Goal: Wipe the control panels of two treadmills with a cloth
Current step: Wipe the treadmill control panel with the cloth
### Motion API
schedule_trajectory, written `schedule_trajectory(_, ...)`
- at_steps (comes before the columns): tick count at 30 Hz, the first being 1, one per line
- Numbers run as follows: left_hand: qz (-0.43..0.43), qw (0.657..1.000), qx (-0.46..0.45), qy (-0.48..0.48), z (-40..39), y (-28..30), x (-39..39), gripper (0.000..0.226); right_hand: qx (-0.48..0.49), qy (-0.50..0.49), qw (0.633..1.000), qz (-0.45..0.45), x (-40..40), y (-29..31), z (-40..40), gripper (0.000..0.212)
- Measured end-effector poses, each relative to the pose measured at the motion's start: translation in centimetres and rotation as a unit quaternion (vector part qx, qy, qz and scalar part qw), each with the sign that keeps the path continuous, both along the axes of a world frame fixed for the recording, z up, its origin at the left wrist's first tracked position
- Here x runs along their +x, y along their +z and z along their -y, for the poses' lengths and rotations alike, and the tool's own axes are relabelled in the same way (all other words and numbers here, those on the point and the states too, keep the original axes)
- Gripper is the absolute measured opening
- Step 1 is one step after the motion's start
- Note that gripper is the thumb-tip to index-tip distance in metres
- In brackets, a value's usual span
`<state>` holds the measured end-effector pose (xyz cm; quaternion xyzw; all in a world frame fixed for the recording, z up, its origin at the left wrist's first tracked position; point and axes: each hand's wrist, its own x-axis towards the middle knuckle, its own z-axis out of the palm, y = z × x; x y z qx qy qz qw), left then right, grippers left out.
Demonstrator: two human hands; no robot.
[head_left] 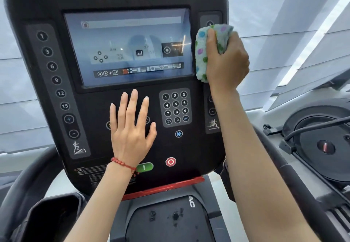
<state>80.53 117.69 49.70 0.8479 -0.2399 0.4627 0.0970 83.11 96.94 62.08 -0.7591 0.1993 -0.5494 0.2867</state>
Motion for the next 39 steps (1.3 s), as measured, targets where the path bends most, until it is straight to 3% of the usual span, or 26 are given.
schedule_trajectory(10,0.015,1.0,0.01,0.011,0.1,-0.5,0.3,0.047,0.038,0.03,0.998,-0.025,-4.9,-7.3,-0.2,0.047)
schedule_trajectory(19,0.02,1.0,0.008,0.011,0.0,-0.7,0.2,0.047,-0.04,0.035,0.999,-0.011,3.4,5.7,2.4,0.041)
schedule_trajectory(23,0.022,1.0,0.011,0.013,0.0,-0.7,0.2,0.048,-0.071,0.039,0.996,-0.03,5.2,7.9,2.5,0.042)
schedule_trajectory(31,0.008,1.0,0.004,0.014,0.0,-0.3,-0.1,0.046,-0.046,0.048,0.998,-0.012,0.4,0.3,1.0,0.048)
schedule_trajectory(36,-0.012,1.0,0.003,0.004,-0.6,0.1,-0.9,0.045,0.017,0.02,0.999,-0.037,-5.3,-7.5,-1.3,0.048)
schedule_trajectory(39,-0.014,1.0,-0.003,0.019,-2.0,-0.3,-1.7,0.044,0.067,0.002,0.997,-0.035,-6.3,-8.7,-2.8,0.045)
